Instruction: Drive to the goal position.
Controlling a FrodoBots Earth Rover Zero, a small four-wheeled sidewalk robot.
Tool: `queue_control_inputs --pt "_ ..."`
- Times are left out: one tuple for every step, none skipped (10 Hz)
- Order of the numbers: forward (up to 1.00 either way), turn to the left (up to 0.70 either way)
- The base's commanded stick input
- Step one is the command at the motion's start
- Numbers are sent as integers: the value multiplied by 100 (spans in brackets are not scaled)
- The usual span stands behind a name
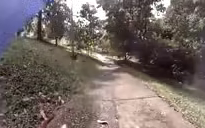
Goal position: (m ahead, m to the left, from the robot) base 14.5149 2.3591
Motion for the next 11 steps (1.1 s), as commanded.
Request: queue_control_inputs --pt "50 0" --pt "50 0" --pt "50 0" --pt "50 0" --pt "50 0" --pt "50 0" --pt "50 0" --pt "50 0" --pt "50 0" --pt "50 0" --pt "50 0"
